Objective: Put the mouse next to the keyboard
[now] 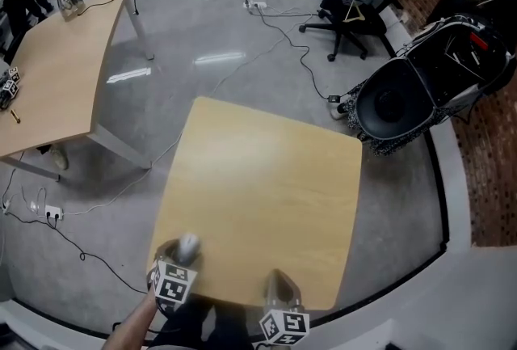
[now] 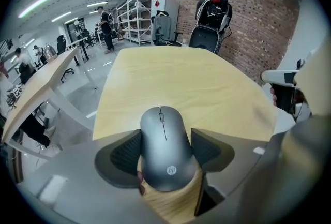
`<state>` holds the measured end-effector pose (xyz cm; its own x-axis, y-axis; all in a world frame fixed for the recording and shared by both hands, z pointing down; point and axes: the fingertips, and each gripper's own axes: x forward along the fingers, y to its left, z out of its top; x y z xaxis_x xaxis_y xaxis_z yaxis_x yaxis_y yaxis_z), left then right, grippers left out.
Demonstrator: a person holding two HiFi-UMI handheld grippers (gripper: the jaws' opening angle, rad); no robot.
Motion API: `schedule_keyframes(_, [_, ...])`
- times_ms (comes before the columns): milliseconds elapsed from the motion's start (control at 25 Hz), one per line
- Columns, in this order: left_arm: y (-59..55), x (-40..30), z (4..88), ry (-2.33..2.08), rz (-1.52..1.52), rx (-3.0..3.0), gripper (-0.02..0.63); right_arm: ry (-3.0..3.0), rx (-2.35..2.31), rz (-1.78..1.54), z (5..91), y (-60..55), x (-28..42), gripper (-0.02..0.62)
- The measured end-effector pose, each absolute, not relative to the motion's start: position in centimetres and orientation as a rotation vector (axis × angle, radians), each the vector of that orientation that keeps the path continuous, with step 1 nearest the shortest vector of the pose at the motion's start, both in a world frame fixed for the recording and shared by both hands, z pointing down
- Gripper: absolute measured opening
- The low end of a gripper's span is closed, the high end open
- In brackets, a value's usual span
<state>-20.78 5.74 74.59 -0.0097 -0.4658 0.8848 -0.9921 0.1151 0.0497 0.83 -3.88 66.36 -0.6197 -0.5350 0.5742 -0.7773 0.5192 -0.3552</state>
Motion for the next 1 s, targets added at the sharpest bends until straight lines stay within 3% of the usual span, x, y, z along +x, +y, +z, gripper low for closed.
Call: schedule_keyframes(1000, [4.3,-20.5,72.8,-1.596,0.827,1.584,0.299,-2.383,1.183,0.81,64.3,-3.3,0.5,0.014])
